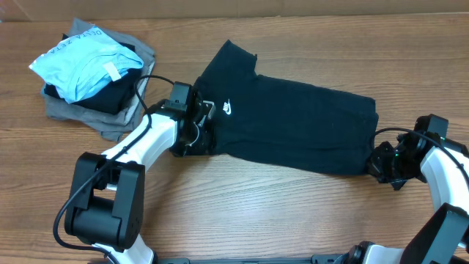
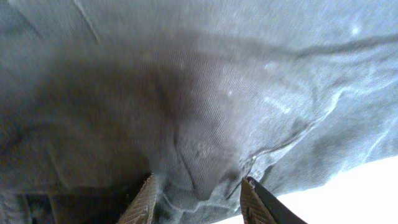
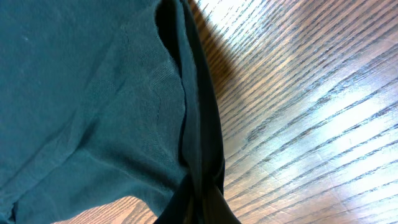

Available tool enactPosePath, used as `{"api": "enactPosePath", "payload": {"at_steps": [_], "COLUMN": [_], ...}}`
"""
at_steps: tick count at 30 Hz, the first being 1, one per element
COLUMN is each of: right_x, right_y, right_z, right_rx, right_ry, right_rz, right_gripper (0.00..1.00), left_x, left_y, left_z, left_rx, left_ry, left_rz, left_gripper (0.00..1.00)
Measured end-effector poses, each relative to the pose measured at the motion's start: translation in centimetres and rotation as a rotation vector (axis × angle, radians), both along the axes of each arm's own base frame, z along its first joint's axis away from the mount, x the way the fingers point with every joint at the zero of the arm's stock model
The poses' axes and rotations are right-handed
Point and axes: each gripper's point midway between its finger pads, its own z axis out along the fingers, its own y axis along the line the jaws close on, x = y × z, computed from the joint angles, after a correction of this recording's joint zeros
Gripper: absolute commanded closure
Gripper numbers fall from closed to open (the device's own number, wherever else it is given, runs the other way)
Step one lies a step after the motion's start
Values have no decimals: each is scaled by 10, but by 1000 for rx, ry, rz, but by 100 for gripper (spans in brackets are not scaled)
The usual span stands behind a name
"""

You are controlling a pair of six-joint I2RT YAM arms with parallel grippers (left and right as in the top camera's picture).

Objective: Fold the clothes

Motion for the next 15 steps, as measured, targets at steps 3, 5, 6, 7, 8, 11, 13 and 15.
{"api": "enactPosePath", "payload": {"at_steps": [3,5,6,7,8,11,13,15], "right_x": [0,0,0,0,0,0,0,0], "right_y": [0,0,0,0,0,0,0,0], "right_z": [0,0,0,0,0,0,0,0], "right_rx": [1,1,1,0,1,0,1,1], "right_ry": [1,0,1,0,0,0,1,0], "right_rz": [0,0,0,0,0,-1,0,0], "right_gripper": [96,96,96,96,96,96,96,96], "left_x": [5,6,6,6,6,5,4,4], "left_y": [-2,-2,-2,-2,-2,-2,-2,-2], "left_z": [4,5,5,5,5,5,5,5], "left_rx": [-6,-8,-9,-9,-9,-6,-6,-6], "left_ry": [-14,-17,-18,-18,-18,-13,-8,-8], "left_rz": [5,5,3,1,0,-2,2,4], "left_gripper": [74,84,85,86,82,62,65,75]}}
